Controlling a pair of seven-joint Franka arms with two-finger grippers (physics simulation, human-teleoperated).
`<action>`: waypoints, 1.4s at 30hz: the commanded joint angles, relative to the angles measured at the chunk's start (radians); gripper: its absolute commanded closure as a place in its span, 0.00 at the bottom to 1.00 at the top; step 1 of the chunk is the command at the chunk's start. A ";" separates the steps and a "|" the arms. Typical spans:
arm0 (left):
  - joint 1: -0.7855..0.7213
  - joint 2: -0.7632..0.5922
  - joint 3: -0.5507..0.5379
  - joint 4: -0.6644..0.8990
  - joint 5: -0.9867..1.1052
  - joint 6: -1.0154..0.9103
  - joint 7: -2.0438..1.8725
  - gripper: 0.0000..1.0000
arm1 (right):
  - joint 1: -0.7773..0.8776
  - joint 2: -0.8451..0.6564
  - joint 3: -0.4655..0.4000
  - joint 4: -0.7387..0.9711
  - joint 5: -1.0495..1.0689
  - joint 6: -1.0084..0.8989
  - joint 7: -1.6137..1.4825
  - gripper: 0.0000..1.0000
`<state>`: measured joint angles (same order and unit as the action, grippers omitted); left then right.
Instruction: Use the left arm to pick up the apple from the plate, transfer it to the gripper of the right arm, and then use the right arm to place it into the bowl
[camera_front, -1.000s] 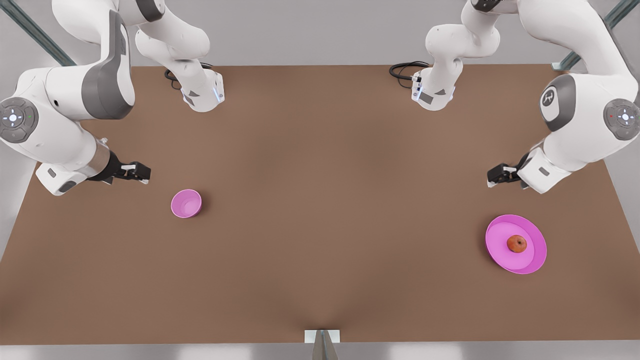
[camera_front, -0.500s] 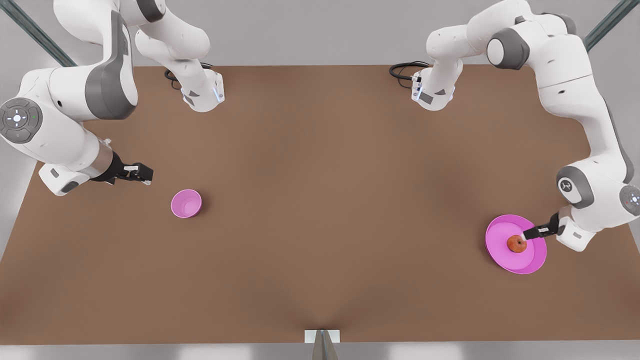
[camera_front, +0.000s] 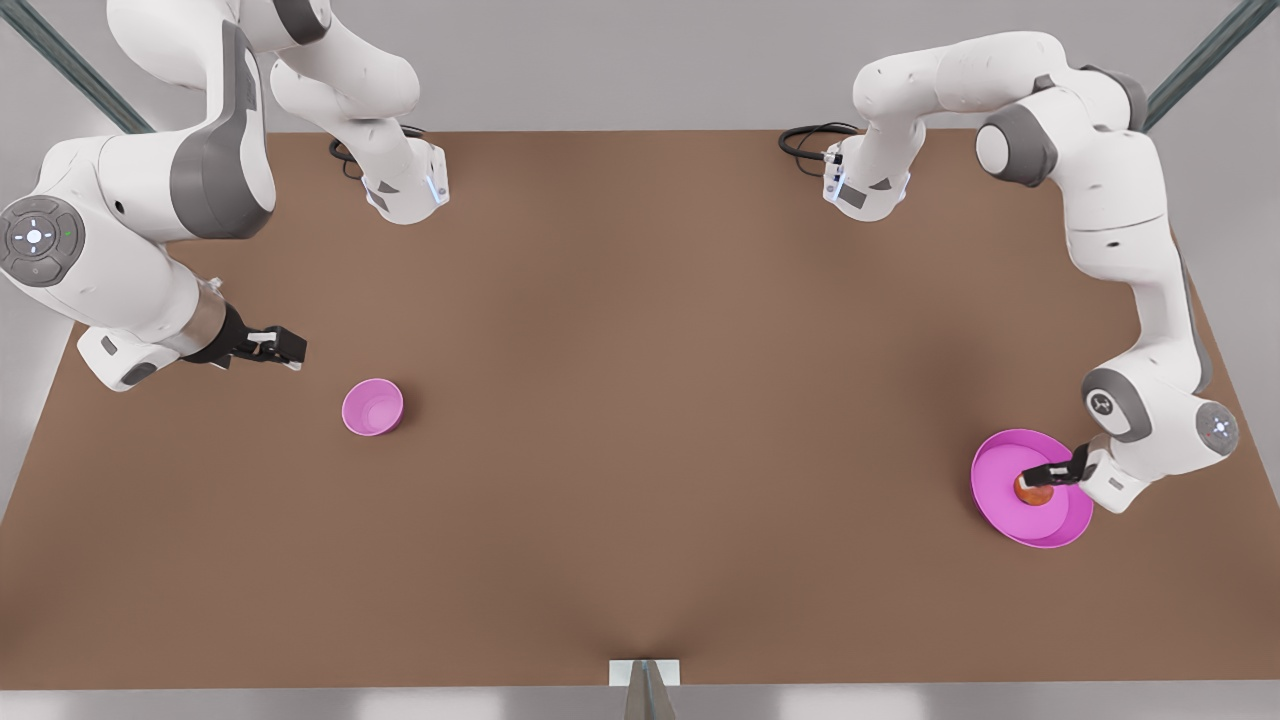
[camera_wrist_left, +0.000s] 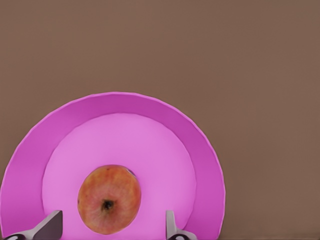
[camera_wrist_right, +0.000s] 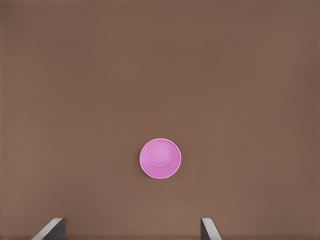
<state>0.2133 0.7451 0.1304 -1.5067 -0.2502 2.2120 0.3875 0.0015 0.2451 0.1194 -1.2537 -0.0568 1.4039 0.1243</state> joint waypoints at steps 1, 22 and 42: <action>0.000 0.004 0.000 -0.001 0.002 0.032 0.159 0.00 | 0.000 -0.001 0.000 0.000 0.002 0.000 0.008 0.00; 0.003 0.080 -0.003 0.000 0.008 0.121 0.154 0.12 | -0.005 0.000 -0.001 0.000 0.003 0.000 -0.003 0.00; 0.003 0.094 -0.003 -0.001 0.009 0.121 0.157 0.22 | -0.003 0.000 -0.001 0.000 0.002 -0.002 -0.017 0.00</action>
<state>0.2164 0.8386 0.1270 -1.5083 -0.2421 2.3330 0.5332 -0.0013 0.2466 0.1179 -1.2537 -0.0555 1.4026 0.1144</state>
